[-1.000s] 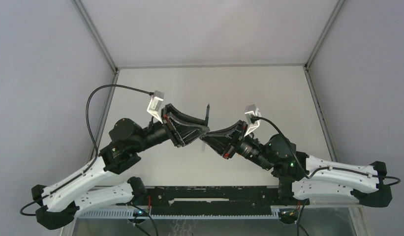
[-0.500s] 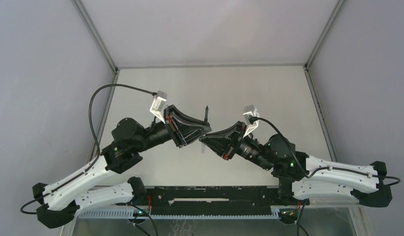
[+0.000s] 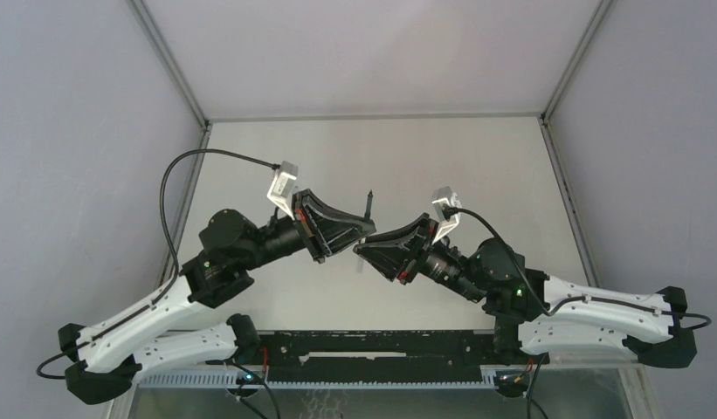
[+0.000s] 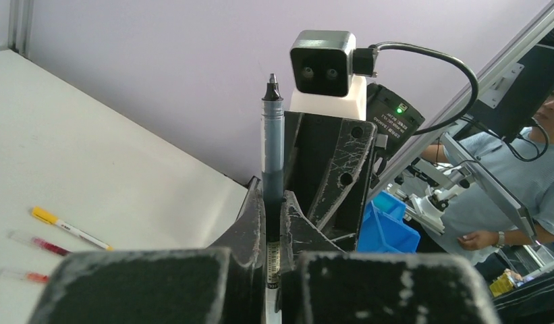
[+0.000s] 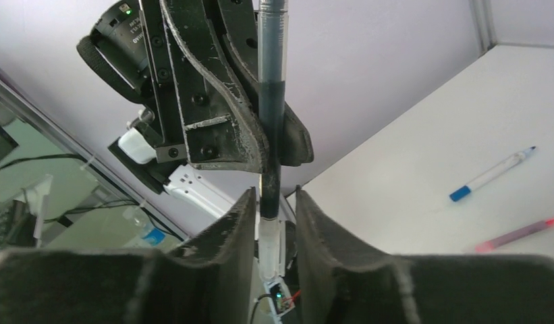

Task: Insert the pens into the pen caps
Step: Adjust the pen.

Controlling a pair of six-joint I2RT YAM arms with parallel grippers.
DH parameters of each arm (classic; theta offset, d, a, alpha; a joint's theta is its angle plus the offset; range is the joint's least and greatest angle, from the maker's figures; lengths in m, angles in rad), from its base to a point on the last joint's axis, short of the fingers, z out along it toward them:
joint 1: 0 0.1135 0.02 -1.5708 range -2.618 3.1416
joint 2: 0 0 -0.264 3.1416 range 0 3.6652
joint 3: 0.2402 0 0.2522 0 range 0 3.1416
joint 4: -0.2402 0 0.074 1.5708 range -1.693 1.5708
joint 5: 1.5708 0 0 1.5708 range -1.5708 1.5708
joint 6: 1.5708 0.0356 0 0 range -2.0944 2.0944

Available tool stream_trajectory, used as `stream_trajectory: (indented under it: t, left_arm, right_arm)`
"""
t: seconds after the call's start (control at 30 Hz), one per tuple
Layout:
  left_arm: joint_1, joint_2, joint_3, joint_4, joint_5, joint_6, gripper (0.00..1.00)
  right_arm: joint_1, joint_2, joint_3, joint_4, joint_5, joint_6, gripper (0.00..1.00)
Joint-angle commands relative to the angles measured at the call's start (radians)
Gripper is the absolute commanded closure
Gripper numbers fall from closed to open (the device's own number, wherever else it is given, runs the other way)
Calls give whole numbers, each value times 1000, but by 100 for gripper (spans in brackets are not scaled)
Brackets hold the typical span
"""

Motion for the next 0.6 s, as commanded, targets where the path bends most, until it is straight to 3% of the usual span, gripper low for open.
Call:
stream_trajectory:
  t: [0.0, 0.13, 0.57]
  left_arm:
    - [-8, -24, 8, 34, -3, 8, 100]
    - [-8, -49, 10, 14, -42, 30, 100]
    - [-8, -84, 21, -28, -104, 58, 100]
  right_arm:
    - [7, -24, 35, 2, -6, -1, 58]
    - [7, -29, 35, -3, -29, -1, 50]
    - [9, 18, 36, 10, -140, 9, 52]
